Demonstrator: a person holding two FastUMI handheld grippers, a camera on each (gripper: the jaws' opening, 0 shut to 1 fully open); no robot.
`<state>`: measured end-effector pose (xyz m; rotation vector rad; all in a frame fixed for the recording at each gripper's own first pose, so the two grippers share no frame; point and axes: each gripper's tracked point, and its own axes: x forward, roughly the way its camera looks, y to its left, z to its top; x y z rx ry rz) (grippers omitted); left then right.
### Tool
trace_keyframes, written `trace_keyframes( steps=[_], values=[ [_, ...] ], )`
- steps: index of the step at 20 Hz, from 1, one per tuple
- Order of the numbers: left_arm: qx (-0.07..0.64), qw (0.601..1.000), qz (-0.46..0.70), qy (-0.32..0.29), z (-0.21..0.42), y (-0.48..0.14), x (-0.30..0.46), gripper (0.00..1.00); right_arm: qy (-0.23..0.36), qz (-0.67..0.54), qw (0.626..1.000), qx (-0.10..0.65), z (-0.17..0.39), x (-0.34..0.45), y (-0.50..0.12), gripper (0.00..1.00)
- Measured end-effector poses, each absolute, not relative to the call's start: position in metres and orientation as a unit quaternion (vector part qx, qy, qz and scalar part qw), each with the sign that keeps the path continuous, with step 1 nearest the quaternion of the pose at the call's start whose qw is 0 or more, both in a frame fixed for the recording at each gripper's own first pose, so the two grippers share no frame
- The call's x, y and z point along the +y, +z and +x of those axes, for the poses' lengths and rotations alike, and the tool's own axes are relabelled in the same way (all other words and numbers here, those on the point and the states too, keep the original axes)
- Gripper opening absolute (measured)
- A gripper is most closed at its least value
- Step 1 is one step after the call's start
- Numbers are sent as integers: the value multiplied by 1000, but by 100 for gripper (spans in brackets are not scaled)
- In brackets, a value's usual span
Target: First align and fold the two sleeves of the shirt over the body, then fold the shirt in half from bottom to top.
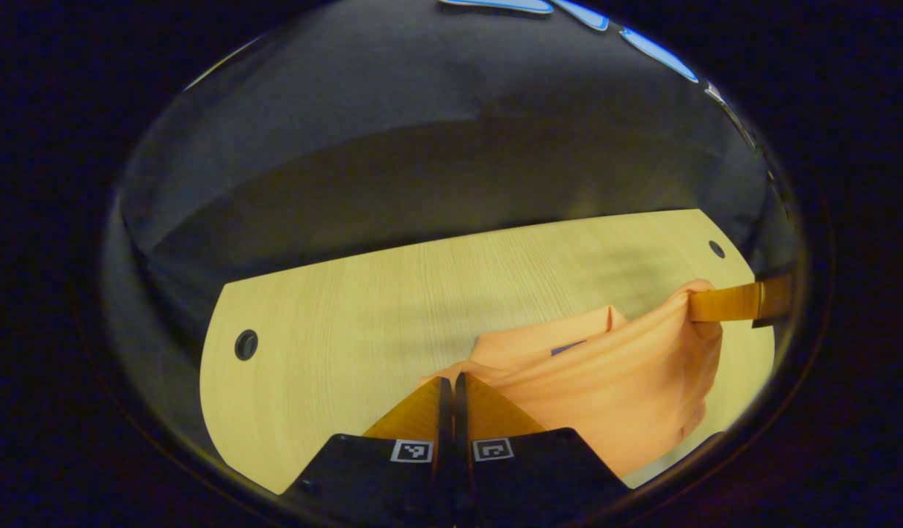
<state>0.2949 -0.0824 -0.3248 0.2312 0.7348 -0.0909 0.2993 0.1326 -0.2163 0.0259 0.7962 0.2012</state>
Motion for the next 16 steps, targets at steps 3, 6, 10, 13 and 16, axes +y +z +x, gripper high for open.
trace_keyframes(
  steps=[3, 6, 10, 13, 16],
  values=[
    [340, 932, 121, -48, 315, -331, -84, 7, 95, 13, 926, 366, 324, 141, -217, 8],
    [336, 934, 109, -46, 310, -335, -92, 7, 93, 15, 924, 370, 330, 143, -228, 8],
    [333, 939, 77, -36, 308, -331, -107, 5, 101, 3, 919, 381, 331, 145, -244, 8],
    [333, 940, 69, -26, 307, -333, -100, 6, 100, 8, 924, 368, 331, 147, -240, 8],
    [325, 944, 40, -29, 306, -329, -105, 9, 129, 26, 917, 377, 314, 164, -239, 39]
  ],
)
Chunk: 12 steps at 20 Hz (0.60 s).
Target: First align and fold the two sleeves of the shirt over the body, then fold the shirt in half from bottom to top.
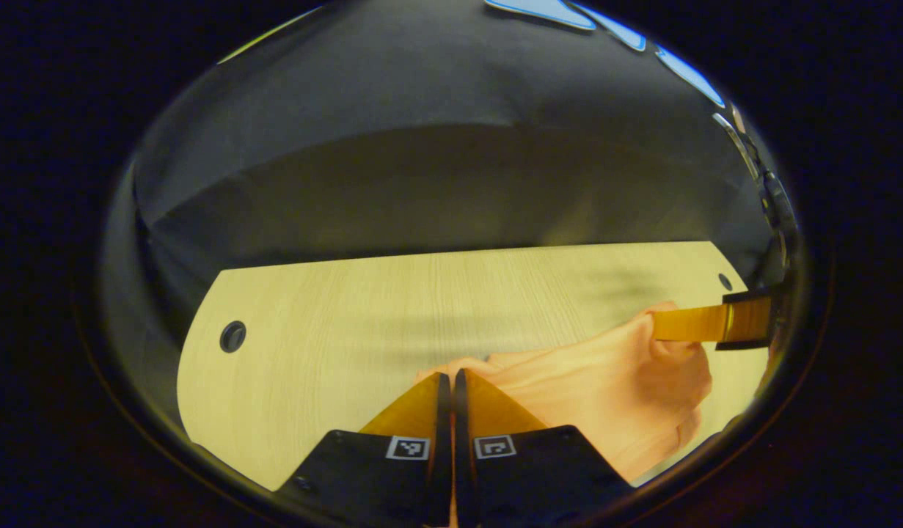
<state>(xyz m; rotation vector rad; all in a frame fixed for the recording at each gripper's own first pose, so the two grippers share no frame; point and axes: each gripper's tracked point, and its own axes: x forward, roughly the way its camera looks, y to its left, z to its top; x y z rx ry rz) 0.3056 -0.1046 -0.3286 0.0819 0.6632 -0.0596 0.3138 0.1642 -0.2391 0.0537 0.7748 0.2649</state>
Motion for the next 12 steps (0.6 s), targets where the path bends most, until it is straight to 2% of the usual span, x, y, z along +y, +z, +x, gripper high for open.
trace_keyframes(
  steps=[1, 2, 5, 6, 10, 12],
  values=[
    [322, 945, 30, -36, 305, -323, -105, 11, 138, 24, 916, 376, 310, 166, -242, 49],
    [317, 947, 30, -38, 304, -317, -103, 12, 147, 20, 917, 371, 304, 169, -240, 54],
    [317, 946, 47, -43, 292, -314, -100, 14, 171, 7, 920, 353, 279, 174, -226, 62],
    [310, 949, 48, -42, 286, -306, -99, 12, 175, 2, 920, 350, 269, 178, -222, 77],
    [294, 954, 32, -43, 245, -277, -89, 14, 176, -4, 928, 327, 225, 174, -199, 79],
    [281, 958, 32, -42, 217, -254, -85, 27, 184, -5, 931, 315, 199, 166, -187, 79]
  ],
)
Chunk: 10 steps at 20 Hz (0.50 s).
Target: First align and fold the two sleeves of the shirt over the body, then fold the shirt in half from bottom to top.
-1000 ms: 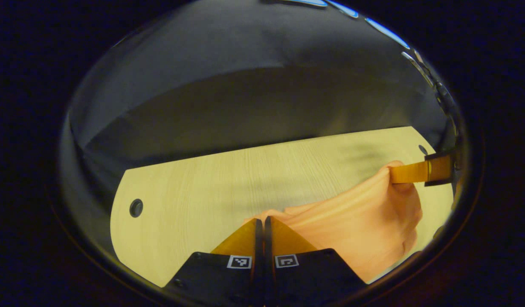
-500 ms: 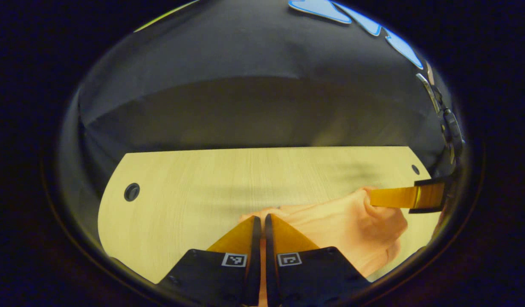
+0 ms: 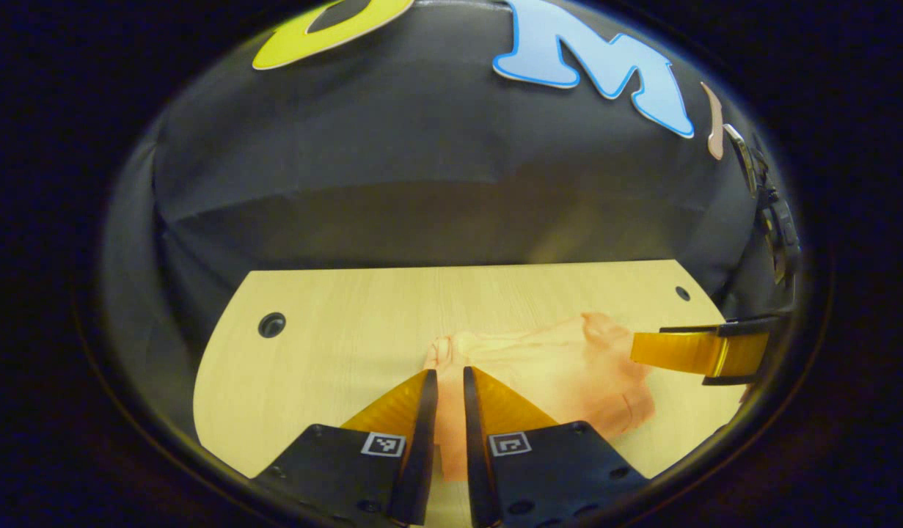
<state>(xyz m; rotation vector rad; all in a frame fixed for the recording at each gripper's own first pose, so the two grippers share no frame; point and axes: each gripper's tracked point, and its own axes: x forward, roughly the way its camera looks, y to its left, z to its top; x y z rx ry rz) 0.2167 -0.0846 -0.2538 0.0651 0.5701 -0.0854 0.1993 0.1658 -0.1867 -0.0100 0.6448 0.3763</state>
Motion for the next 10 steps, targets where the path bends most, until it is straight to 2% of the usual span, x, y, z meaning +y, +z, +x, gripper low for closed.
trace_keyframes(
  steps=[2, 3, 4, 10],
  values=[
    [261, 963, 42, -43, 189, -224, -90, 27, 186, -14, 938, 293, 171, 157, -169, 79],
    [251, 966, 49, -42, 174, -210, -89, 31, 185, -20, 941, 281, 154, 156, -161, 79],
    [240, 968, 55, -41, 160, -198, -89, 23, 185, -24, 945, 270, 140, 154, -153, 79],
    [195, 978, 54, -52, 89, -151, -102, 23, 193, -41, 952, 234, 68, 137, -138, 79]
  ],
)
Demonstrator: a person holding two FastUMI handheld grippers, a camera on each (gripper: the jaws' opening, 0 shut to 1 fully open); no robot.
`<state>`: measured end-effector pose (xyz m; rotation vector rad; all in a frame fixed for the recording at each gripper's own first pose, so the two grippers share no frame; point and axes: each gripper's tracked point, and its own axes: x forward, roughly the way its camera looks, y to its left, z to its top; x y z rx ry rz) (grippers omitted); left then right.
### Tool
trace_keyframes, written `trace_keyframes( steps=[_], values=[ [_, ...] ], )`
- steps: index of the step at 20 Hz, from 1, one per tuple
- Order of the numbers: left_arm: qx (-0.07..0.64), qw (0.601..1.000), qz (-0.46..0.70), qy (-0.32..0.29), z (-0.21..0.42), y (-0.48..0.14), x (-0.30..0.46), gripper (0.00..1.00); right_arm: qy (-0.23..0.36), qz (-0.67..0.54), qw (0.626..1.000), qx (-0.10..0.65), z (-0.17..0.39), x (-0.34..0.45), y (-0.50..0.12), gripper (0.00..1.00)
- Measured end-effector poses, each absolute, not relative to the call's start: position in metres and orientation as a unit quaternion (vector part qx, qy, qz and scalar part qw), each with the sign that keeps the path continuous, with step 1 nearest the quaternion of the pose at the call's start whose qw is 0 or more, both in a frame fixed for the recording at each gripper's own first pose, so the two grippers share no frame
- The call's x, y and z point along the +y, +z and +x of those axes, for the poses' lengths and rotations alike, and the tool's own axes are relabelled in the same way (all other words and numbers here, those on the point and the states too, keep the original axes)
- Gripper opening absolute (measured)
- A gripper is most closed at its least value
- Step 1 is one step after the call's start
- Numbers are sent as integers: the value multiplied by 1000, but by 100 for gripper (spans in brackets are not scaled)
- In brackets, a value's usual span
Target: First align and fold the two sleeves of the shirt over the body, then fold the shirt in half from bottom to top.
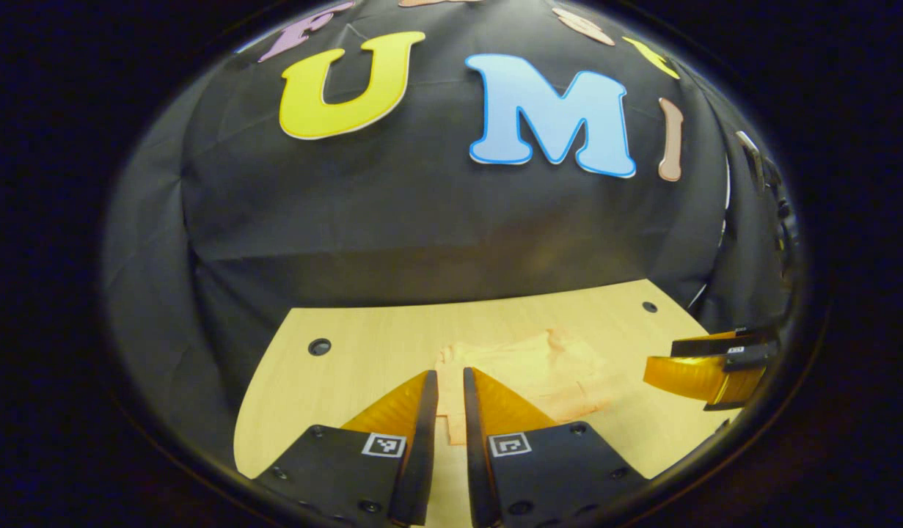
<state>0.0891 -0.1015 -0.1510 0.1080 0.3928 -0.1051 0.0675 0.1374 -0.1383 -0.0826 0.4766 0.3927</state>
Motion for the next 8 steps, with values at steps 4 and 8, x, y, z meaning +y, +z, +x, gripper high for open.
trace_keyframes(
  steps=[4, 8],
  values=[
    [173, 982, 51, -53, 54, -131, -108, 23, 197, -47, 957, 209, 29, 132, -134, 79],
    [142, 985, 69, -63, 22, -116, -112, 27, 191, -59, 964, 174, 2, 126, -121, 79]
  ],
)
